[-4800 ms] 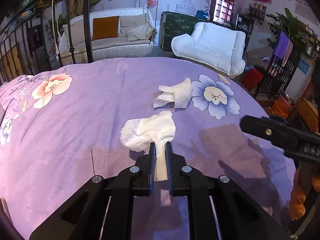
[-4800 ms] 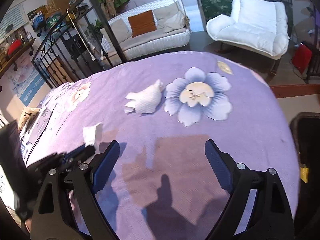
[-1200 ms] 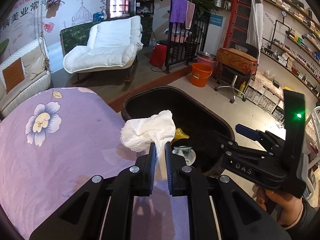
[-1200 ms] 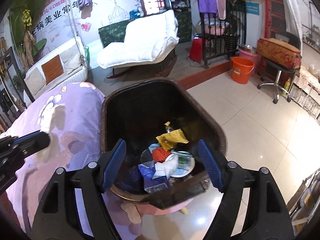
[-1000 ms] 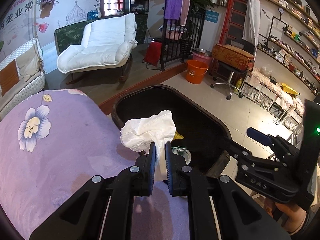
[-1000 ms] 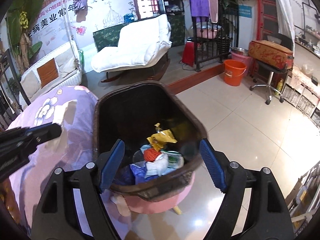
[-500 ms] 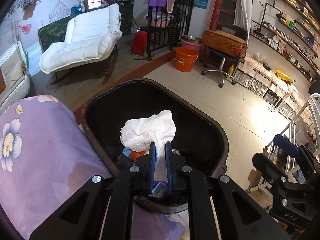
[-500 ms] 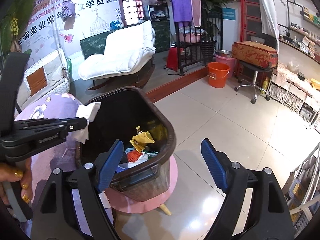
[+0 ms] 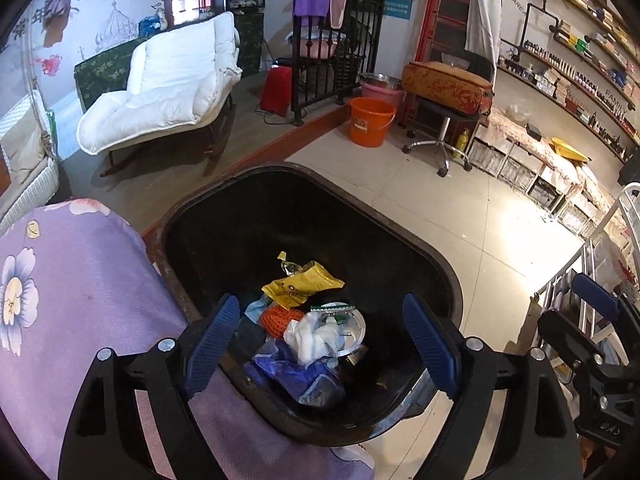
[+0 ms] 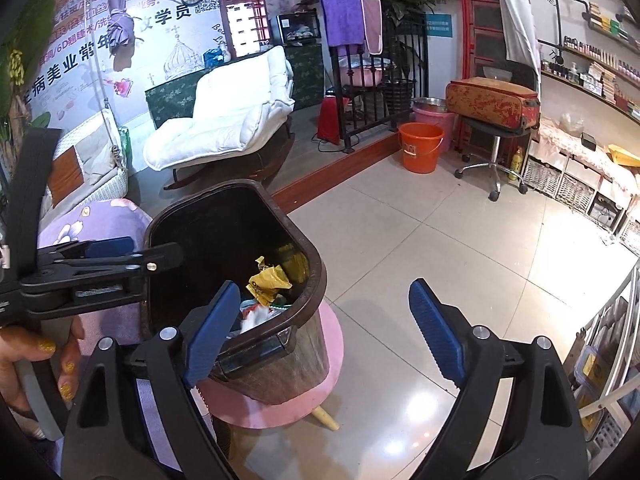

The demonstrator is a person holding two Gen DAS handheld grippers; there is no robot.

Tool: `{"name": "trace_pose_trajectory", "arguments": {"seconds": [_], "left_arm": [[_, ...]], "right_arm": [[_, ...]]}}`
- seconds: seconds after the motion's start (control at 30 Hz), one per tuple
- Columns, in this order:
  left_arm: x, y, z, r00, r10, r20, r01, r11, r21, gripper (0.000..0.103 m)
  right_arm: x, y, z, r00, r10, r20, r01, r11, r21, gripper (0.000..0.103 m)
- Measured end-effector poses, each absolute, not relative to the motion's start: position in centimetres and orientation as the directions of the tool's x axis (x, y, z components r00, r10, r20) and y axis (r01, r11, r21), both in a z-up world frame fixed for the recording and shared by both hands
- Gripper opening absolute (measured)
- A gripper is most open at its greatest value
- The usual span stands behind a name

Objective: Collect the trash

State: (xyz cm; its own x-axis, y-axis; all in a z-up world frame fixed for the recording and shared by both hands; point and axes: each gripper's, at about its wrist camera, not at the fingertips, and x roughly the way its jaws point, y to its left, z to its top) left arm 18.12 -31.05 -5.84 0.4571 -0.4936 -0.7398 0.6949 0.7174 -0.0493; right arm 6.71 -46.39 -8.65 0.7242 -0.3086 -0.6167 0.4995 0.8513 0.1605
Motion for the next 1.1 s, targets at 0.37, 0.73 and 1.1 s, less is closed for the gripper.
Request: {"name": "trace_pose_trajectory", "arguments": {"seconds": [0.37,0.73,1.1], "left_arm": [[14.4,-23.8,-1.5,0.646,-0.478,-0.595,0.602,0.798,0.013,0.097],[11.1,-13.5,0.5,0.813,-0.306,-0.496,0.353,0.935,0.003,0.098],[7.3,-7.3,1.8,0.895,-0.141,-0.424,0.172,0.984,0.036,0.098]], "right_arm": [[6.6,-44.2,-6.9,0.766,-0.318,-0.559,0.476,0.865,0.159,0.093],[6.6,-36.7,-3.6,0.879,-0.197,-0.435,0.294,0.941,0.168,0.098],[5.9,-29.1,-1.7,0.932,-0.034,-0.362,0.096,0.983,0.155,0.098]]}}
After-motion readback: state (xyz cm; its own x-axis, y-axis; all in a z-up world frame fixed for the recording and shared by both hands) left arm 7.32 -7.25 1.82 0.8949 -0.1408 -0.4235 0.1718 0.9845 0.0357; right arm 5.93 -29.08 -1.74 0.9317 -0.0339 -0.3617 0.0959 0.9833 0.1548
